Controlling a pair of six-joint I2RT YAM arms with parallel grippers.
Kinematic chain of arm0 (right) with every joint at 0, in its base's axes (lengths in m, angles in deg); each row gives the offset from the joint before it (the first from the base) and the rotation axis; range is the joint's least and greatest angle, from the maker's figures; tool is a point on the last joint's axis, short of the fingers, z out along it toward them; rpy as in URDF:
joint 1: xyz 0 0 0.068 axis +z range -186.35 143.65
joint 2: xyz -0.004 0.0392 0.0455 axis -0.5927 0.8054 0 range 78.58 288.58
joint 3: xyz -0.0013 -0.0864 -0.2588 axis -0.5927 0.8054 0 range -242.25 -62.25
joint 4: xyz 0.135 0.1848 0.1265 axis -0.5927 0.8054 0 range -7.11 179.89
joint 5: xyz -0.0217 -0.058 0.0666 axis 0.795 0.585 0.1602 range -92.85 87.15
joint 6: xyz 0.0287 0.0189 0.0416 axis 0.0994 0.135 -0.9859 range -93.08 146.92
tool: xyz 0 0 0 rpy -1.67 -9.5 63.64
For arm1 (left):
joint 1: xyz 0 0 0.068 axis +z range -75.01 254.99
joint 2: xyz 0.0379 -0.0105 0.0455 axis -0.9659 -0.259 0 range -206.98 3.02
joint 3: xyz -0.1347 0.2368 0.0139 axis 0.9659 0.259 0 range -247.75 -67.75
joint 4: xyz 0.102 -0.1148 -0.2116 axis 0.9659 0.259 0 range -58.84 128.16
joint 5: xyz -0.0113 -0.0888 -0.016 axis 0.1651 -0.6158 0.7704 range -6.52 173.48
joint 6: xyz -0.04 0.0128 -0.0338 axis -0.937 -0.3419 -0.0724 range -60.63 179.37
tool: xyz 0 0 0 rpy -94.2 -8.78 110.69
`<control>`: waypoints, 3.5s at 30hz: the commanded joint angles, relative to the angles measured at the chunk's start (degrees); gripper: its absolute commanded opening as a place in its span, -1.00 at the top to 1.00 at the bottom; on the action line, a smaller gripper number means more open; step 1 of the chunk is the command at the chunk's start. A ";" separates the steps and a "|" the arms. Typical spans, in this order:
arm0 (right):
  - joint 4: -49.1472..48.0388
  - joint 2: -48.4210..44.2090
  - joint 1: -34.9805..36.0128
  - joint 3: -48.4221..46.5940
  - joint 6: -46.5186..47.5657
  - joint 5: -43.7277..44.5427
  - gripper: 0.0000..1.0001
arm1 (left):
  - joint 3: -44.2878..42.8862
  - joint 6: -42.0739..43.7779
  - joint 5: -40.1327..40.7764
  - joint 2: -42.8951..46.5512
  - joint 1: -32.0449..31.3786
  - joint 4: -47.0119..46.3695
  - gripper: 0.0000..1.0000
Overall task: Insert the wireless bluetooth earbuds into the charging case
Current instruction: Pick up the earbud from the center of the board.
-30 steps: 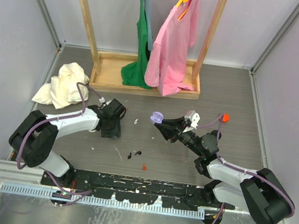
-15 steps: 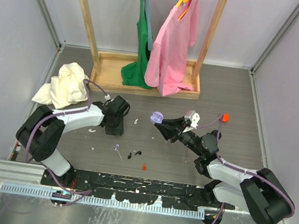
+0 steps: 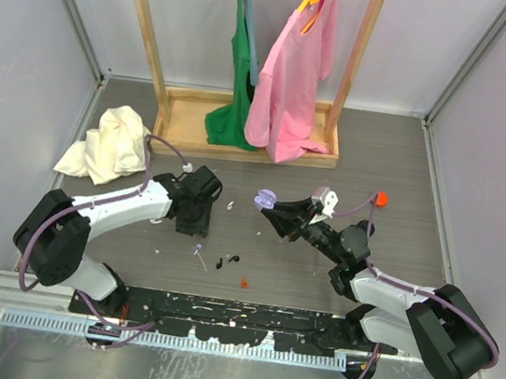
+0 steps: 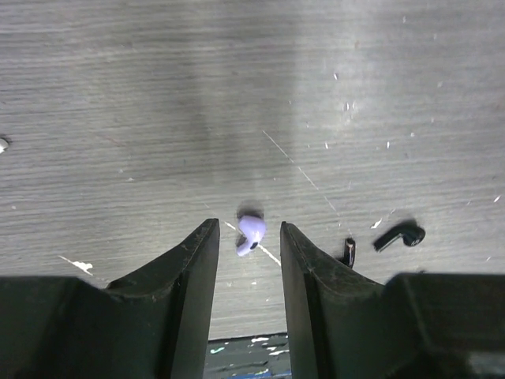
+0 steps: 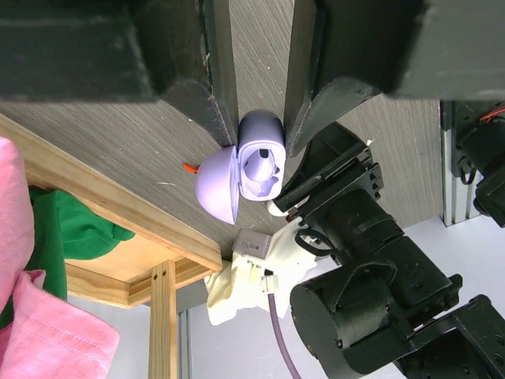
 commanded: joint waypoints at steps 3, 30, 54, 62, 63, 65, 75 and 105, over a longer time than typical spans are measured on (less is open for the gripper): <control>-2.71 -0.56 -0.27 -0.73 0.85 0.43 0.98 | -3.98 6.64 -1.58 -3.17 -2.25 4.41 0.22; -2.65 0.37 -0.27 -1.03 0.81 -0.08 0.98 | -8.00 17.65 -6.42 -13.57 -2.41 5.40 0.29; -3.14 0.63 -0.27 -0.97 0.54 -0.27 0.98 | -8.52 17.43 -6.27 -14.11 -3.03 6.54 0.35; -3.07 0.42 -0.26 -0.99 0.73 -0.49 0.98 | -7.30 17.01 -6.76 -14.12 -3.01 4.97 0.52; -3.11 0.45 -0.27 -0.99 0.74 -0.58 0.98 | -7.12 16.82 -6.66 -13.87 -3.03 4.84 0.53; -3.09 0.47 -0.27 -0.96 0.83 -0.87 0.98 | -6.78 16.42 -5.95 -12.80 -3.01 4.53 0.58; -5.13 2.28 -0.27 -0.85 1.45 -2.40 0.98 | -5.17 12.36 0.00 -1.19 -4.11 1.30 0.73; -12.90 5.44 0.65 0.92 6.69 -5.08 0.98 | 7.71 14.00 8.62 30.17 -14.75 -40.40 0.79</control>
